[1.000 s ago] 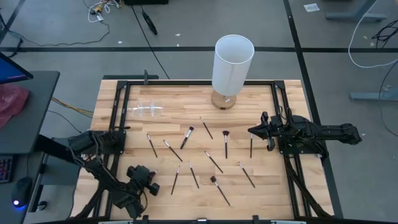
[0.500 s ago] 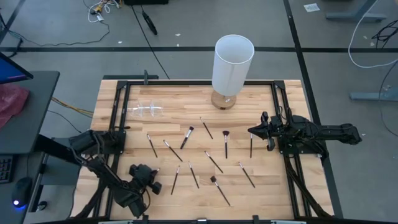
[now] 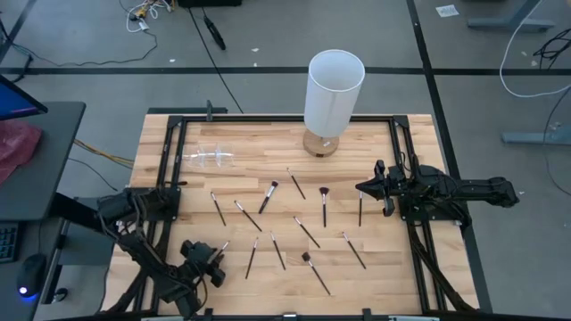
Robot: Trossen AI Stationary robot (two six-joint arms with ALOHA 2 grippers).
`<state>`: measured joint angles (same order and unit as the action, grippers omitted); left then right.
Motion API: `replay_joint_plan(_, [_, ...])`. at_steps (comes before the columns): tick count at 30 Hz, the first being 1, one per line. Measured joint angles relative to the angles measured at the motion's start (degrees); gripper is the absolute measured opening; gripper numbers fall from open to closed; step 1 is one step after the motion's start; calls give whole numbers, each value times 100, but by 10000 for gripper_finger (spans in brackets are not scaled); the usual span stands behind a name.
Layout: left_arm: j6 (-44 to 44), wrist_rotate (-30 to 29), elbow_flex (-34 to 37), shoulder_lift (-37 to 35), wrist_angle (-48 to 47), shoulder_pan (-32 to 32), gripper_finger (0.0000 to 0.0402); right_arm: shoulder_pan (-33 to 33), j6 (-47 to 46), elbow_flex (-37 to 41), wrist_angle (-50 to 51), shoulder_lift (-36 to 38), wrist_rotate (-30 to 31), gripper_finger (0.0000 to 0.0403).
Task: Put items in baskets/containers
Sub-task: Put the black eyeshadow brush into the transparent organizer
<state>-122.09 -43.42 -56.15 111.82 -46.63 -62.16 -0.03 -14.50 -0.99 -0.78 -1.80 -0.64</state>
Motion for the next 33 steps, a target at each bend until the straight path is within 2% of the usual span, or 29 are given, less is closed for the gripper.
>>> replay_joint_plan(8, [117, -442, -4, 502, 32, -66, 120, 1, -1, 0, 0, 0, 1, 6])
replay_joint_plan(22, [158, -455, 36, 598, 124, -357, 14, 0, -2, -2, 0, 0, 1, 6])
replay_joint_plan(26, [171, -481, 38, 598, 149, -325, 13, 1, -2, -1, -1, 1, 1, 6])
replay_joint_plan(33, [169, -880, 38, 602, 278, -174, 13, 1, 0, -1, 0, 0, -1, 6])
